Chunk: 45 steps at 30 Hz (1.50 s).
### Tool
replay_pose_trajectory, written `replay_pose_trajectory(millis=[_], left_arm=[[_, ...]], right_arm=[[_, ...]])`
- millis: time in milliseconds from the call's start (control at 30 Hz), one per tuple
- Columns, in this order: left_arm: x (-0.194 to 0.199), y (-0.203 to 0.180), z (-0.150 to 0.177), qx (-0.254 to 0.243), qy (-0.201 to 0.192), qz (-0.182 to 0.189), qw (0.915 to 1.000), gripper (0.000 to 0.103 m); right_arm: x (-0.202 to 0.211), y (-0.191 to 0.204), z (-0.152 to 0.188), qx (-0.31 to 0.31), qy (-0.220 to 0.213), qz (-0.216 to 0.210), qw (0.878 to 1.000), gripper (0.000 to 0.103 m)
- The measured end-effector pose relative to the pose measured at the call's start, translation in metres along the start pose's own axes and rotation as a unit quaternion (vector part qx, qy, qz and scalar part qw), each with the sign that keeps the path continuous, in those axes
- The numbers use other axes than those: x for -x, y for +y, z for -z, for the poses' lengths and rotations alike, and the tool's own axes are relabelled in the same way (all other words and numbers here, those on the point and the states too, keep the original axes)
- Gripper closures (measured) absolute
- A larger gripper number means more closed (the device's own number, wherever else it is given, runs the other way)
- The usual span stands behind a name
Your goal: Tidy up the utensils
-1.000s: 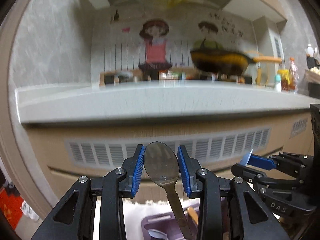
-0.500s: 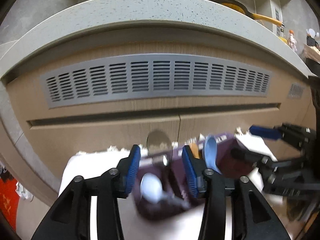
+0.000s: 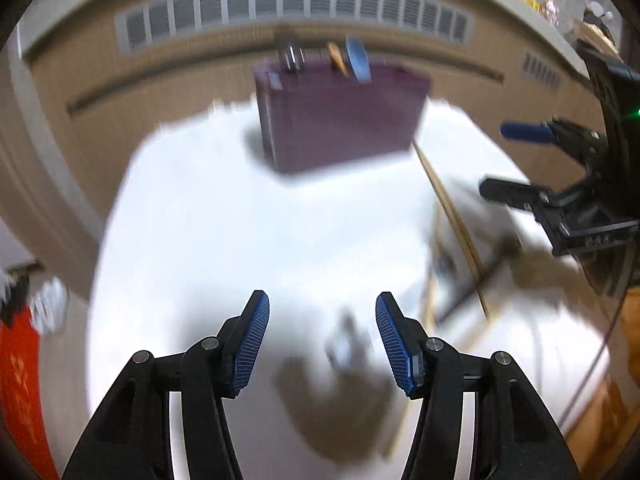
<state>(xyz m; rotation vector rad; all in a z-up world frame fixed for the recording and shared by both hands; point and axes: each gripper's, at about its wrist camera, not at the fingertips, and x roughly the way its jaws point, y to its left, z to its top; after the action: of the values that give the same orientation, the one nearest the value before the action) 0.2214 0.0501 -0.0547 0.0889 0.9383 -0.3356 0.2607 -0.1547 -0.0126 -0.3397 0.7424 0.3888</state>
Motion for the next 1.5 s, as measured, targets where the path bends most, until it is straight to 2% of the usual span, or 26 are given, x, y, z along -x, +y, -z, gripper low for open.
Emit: replay_pose_trajectory(millis=[67, 133, 200, 267, 467, 733, 900, 1000, 1100, 1233, 1267, 1300, 1333, 1400, 1500], left_arm=[[0.001, -0.007, 0.016, 0.018, 0.032, 0.022, 0.9991, 0.047], [0.001, -0.012, 0.029, 0.047, 0.055, 0.062, 0.9954, 0.047], [-0.004, -0.016, 0.033, 0.078, 0.080, 0.097, 0.9889, 0.047], [-0.009, -0.019, 0.027, 0.094, 0.086, 0.103, 0.9865, 0.047], [-0.028, -0.011, 0.003, 0.146, 0.071, 0.074, 0.9840, 0.047], [-0.056, -0.007, -0.032, 0.174, 0.058, 0.038, 0.9824, 0.047], [-0.077, -0.012, -0.058, 0.161, 0.049, -0.048, 0.9845, 0.047], [-0.086, -0.012, -0.067, 0.154, 0.044, -0.086, 0.9833, 0.047], [-0.093, -0.007, -0.075, 0.156, 0.040, -0.113, 0.9805, 0.047], [-0.099, 0.003, -0.083, 0.163, 0.035, -0.131, 0.9773, 0.047], [-0.099, 0.007, -0.084, 0.165, 0.030, -0.131, 0.9772, 0.048], [-0.100, 0.010, -0.084, 0.163, 0.024, -0.128, 0.9780, 0.055], [-0.096, 0.014, -0.082, 0.161, 0.020, -0.124, 0.9789, 0.067], [-0.092, 0.018, -0.078, 0.156, 0.007, -0.102, 0.9824, 0.081], [-0.084, 0.021, -0.069, 0.148, -0.005, -0.082, 0.9856, 0.083]], right_arm=[[0.001, 0.010, 0.006, 0.001, 0.004, -0.002, 1.000, 0.009], [0.004, 0.015, 0.016, -0.008, 0.007, -0.004, 1.000, 0.009], [0.006, 0.016, 0.018, -0.019, 0.007, -0.008, 1.000, 0.009], [0.007, 0.014, 0.022, -0.032, 0.009, -0.010, 0.999, 0.009], [0.006, 0.009, 0.035, -0.044, 0.016, 0.007, 0.999, 0.009], [0.004, 0.003, 0.050, -0.066, 0.013, 0.008, 0.998, 0.009], [0.004, 0.011, 0.053, -0.044, 0.003, 0.021, 0.999, 0.009], [0.006, 0.012, 0.055, -0.040, -0.002, 0.020, 0.999, 0.009], [0.008, 0.012, 0.057, -0.043, -0.007, 0.020, 0.999, 0.009], [0.007, 0.011, 0.059, -0.046, -0.007, 0.018, 0.999, 0.009], [0.007, 0.011, 0.059, -0.046, -0.007, 0.018, 0.999, 0.009], [0.007, 0.011, 0.059, -0.047, -0.007, 0.018, 0.999, 0.009], [0.007, 0.011, 0.060, -0.047, -0.008, 0.018, 0.999, 0.009], [0.008, 0.011, 0.060, -0.047, -0.009, 0.019, 0.999, 0.009], [0.007, 0.011, 0.061, -0.048, -0.008, 0.017, 0.999, 0.009]])
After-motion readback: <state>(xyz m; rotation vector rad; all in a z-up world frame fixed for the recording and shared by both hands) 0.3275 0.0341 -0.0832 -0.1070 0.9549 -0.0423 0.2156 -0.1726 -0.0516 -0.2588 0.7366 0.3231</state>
